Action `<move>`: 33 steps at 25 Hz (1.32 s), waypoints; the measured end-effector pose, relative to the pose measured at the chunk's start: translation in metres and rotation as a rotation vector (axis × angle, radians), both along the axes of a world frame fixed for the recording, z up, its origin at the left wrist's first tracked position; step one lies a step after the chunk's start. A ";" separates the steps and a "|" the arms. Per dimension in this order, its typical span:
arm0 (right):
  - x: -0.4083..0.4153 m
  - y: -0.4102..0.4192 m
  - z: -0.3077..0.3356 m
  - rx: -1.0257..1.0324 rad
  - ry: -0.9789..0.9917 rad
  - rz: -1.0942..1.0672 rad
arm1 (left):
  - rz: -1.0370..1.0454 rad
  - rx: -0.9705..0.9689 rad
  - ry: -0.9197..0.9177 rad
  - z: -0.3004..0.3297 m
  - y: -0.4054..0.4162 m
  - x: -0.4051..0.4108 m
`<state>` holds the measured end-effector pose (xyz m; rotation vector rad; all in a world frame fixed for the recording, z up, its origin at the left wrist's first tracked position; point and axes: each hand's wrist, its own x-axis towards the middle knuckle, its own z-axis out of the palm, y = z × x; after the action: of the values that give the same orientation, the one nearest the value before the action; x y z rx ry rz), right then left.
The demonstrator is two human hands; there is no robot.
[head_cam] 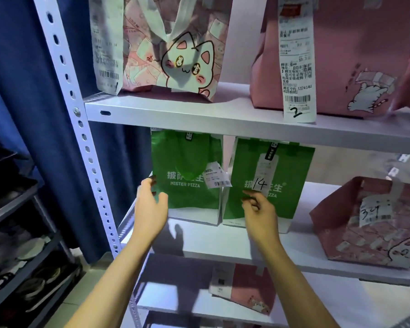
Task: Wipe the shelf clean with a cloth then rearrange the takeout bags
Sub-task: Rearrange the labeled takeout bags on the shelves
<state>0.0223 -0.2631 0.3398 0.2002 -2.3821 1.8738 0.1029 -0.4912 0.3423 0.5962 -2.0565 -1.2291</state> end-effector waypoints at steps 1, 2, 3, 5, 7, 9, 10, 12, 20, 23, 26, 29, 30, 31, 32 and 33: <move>-0.002 -0.002 0.000 0.002 0.000 -0.009 | 0.014 0.005 -0.016 0.002 -0.005 -0.003; -0.003 -0.005 0.002 0.006 0.000 -0.008 | 0.015 0.026 -0.026 0.004 -0.010 -0.007; -0.003 -0.008 0.003 0.014 -0.001 0.006 | 0.012 0.045 -0.043 0.009 -0.013 -0.009; -0.003 -0.017 0.006 0.035 -0.003 0.063 | 0.002 0.073 -0.054 0.012 -0.021 -0.018; -0.002 -0.028 0.008 0.075 -0.010 0.129 | -0.010 0.078 -0.082 0.012 -0.031 -0.026; -0.001 -0.039 0.009 0.090 -0.036 0.181 | -0.015 0.112 -0.088 0.011 -0.038 -0.031; 0.000 -0.044 0.009 0.079 -0.047 0.199 | -0.010 0.125 -0.077 0.010 -0.040 -0.032; 0.003 -0.047 0.009 0.050 -0.045 0.215 | -0.006 0.140 -0.032 0.010 -0.039 -0.028; 0.028 -0.026 0.004 -0.127 0.055 0.256 | 0.060 0.081 0.170 0.000 -0.023 0.010; 0.031 -0.014 -0.007 -0.146 0.062 0.274 | 0.105 0.081 0.197 0.000 -0.010 0.024; 0.019 0.013 -0.018 -0.147 0.069 0.140 | 0.166 0.085 0.210 0.007 0.010 0.042; -0.003 0.052 -0.025 -0.159 0.038 -0.131 | 0.277 0.085 0.193 0.010 0.026 0.060; -0.010 0.062 -0.030 -0.181 0.027 -0.217 | 0.306 0.093 0.195 0.010 0.029 0.066; -0.013 0.067 -0.034 -0.204 0.029 -0.293 | 0.331 0.109 0.206 0.008 0.028 0.073; -0.017 0.073 -0.039 -0.232 0.036 -0.347 | 0.355 0.115 0.202 0.007 0.030 0.079; -0.020 0.081 -0.043 -0.248 0.036 -0.371 | 0.377 0.124 0.200 0.006 0.037 0.083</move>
<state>0.0019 -0.1818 0.2973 -0.2122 -1.9689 1.9322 0.1860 -0.4546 0.3484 0.8391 -1.6215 -1.1437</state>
